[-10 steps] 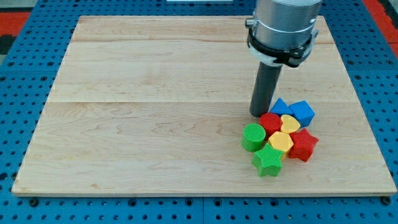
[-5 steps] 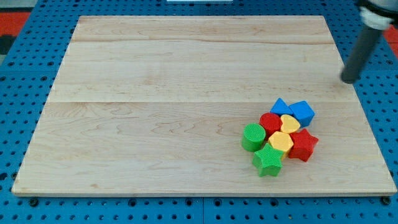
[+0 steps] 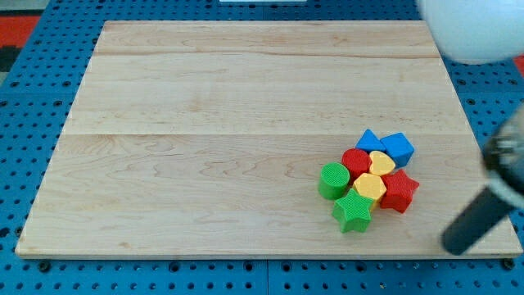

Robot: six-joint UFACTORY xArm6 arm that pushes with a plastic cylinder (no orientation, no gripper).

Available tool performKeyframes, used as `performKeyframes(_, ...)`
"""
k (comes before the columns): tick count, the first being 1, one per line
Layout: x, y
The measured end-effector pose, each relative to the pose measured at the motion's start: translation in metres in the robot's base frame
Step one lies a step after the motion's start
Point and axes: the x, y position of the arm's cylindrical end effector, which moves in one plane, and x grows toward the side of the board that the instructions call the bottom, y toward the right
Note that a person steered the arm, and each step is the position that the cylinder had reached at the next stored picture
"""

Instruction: Move the green star towards the top left

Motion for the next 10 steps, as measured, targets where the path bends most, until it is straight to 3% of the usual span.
performKeyframes(4,-0.077,-0.162)
performKeyframes(6,-0.044,-0.189)
performKeyframes(8,-0.137,-0.261)
performKeyframes(9,-0.155,-0.282)
performKeyframes(10,-0.129,-0.285)
